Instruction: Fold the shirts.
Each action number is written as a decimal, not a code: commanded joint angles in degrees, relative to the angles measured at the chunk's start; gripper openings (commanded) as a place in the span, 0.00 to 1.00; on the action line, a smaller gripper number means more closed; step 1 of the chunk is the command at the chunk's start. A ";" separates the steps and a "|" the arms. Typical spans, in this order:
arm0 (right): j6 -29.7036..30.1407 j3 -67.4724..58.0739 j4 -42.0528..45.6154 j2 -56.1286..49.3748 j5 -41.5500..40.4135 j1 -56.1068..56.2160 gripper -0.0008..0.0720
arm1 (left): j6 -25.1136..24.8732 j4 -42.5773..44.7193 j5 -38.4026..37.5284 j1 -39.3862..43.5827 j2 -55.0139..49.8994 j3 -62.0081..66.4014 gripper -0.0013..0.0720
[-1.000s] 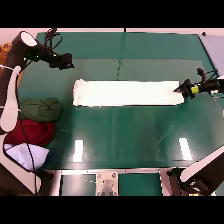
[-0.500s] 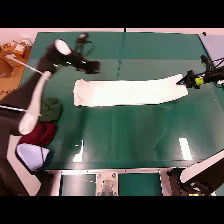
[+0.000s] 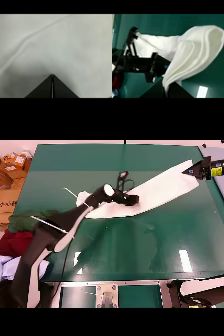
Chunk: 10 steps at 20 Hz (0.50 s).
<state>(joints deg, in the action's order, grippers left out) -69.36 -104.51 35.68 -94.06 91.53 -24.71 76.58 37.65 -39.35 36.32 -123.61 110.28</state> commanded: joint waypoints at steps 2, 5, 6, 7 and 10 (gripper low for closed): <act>-0.02 0.00 -2.64 1.44 0.24 0.81 0.04 | -0.11 -4.63 -0.55 1.84 -3.21 0.02 0.05; -0.04 0.00 -2.64 1.44 0.24 1.01 0.04 | -0.20 -4.48 -5.49 -0.52 -3.15 2.10 0.05; -0.22 0.00 -2.67 1.44 0.26 1.20 0.04 | -0.37 -3.63 -9.25 -2.16 -3.15 3.87 0.05; -0.70 0.00 -2.69 1.44 0.26 1.60 0.04 | -0.42 -2.32 -14.19 -4.17 -3.04 6.16 0.05; -2.36 0.00 -2.73 1.44 0.24 4.59 0.04 | 2.99 7.15 -26.40 -10.99 1.64 8.00 0.05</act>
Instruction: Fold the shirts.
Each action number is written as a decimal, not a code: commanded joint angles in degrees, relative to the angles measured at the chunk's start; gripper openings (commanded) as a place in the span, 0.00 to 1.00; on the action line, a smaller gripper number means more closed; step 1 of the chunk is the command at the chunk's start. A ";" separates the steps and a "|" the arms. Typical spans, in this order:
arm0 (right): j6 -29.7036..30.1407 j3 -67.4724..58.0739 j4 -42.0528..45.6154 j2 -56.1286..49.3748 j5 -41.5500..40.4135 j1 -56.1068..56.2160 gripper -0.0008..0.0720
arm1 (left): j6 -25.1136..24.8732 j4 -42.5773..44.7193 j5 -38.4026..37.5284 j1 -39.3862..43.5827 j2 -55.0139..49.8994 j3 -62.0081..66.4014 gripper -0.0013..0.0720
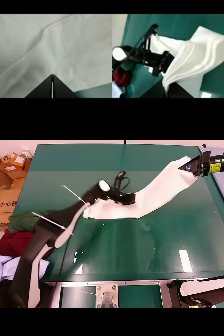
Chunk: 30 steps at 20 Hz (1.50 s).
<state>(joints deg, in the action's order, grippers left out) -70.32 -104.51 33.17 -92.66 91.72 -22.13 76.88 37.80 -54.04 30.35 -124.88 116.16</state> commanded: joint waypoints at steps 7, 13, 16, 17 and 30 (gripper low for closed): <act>-5.35 0.07 0.04 -0.44 -11.85 20.37 0.04 | 8.17 28.76 -30.14 -22.60 18.21 2.12 0.05; -7.26 0.04 0.66 -11.21 -34.73 43.34 0.04 | 8.09 28.87 -31.15 -32.52 22.27 2.12 0.05; -7.23 0.04 0.22 -19.82 -46.23 53.16 0.11 | 6.71 28.92 -31.63 -34.27 22.40 2.10 0.05; -7.23 0.04 0.13 -22.36 -48.87 55.74 0.33 | 5.60 28.70 -32.15 -34.53 22.40 2.12 0.05; -8.61 0.50 8.39 -13.77 -14.58 29.07 0.04 | 5.42 28.63 -33.05 -34.53 22.40 2.10 0.05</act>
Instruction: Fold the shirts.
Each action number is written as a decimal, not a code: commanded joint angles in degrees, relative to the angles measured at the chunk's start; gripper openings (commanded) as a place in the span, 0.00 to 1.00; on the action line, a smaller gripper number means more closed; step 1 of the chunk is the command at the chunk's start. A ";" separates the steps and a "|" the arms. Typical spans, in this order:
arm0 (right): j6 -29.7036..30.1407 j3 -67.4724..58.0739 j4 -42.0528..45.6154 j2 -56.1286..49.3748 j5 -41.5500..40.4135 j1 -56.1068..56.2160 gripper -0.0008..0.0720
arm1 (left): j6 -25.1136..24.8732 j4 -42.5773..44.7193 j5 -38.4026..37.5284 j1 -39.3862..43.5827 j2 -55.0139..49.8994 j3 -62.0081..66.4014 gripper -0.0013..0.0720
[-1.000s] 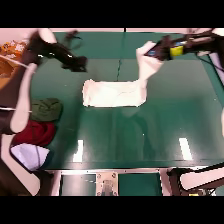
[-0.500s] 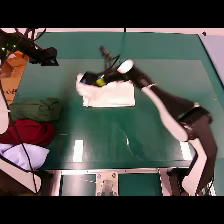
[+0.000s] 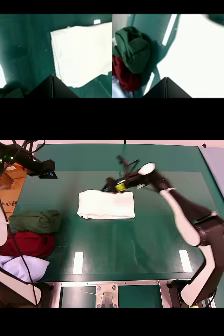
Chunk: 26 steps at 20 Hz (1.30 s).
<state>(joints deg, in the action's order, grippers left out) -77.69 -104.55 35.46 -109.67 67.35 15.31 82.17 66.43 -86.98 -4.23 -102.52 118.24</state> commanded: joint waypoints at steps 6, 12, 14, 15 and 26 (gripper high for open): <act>-3.32 14.75 9.16 5.53 7.08 -22.73 0.83 | 0.31 0.00 -0.50 0.04 0.04 0.02 0.05; -0.66 25.86 2.21 1.44 -6.29 -16.57 0.83 | 0.33 -0.02 -0.50 0.07 0.02 0.02 0.05; -0.24 25.83 -1.31 -0.28 -9.46 -12.37 0.83 | 0.35 -0.04 -0.59 0.07 0.02 0.02 0.05; -0.07 25.66 -2.97 -0.72 -11.47 -10.32 0.83 | 0.35 -0.04 -0.59 0.07 0.02 0.02 0.05; -4.92 12.28 2.21 11.85 -5.68 -22.53 0.03 | 0.28 0.04 -1.22 0.04 0.04 0.02 0.05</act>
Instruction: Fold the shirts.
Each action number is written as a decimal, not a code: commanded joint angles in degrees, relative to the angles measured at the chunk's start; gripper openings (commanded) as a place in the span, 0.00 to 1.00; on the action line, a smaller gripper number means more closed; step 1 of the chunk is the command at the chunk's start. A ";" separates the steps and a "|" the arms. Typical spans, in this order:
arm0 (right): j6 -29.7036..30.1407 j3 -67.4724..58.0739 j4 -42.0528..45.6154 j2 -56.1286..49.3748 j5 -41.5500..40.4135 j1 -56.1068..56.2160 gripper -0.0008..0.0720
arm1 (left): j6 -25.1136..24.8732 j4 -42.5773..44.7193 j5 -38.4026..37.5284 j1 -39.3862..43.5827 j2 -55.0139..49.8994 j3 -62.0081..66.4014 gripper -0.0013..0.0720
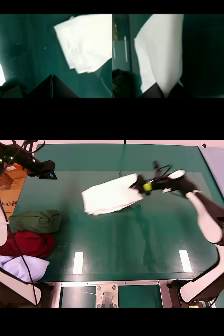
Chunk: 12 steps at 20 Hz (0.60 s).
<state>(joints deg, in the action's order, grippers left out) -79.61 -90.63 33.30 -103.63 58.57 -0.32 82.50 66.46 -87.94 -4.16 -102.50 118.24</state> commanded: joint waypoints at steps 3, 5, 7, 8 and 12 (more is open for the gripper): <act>-6.93 -1.55 13.42 13.77 7.98 -19.47 0.03 | -0.04 0.00 -0.24 0.00 0.02 0.02 0.05; -8.48 -0.74 19.76 18.21 9.97 -28.13 0.03 | -0.04 0.00 -0.22 0.00 0.02 -0.02 0.05; -8.96 1.22 24.76 21.79 10.75 -37.11 0.03 | -0.04 0.00 -0.15 0.00 0.00 -0.44 0.05; -9.09 2.84 26.49 23.26 10.88 -41.48 0.03 | -0.04 -0.02 -0.17 0.00 0.02 -0.76 0.05; -8.41 13.70 31.58 26.93 11.91 -58.45 0.03 | -0.04 -0.02 -0.11 0.00 0.00 -1.11 0.05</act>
<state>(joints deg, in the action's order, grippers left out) -87.88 -83.18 59.31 -79.75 69.04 -47.62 82.48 66.43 -88.14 -4.12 -102.52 117.32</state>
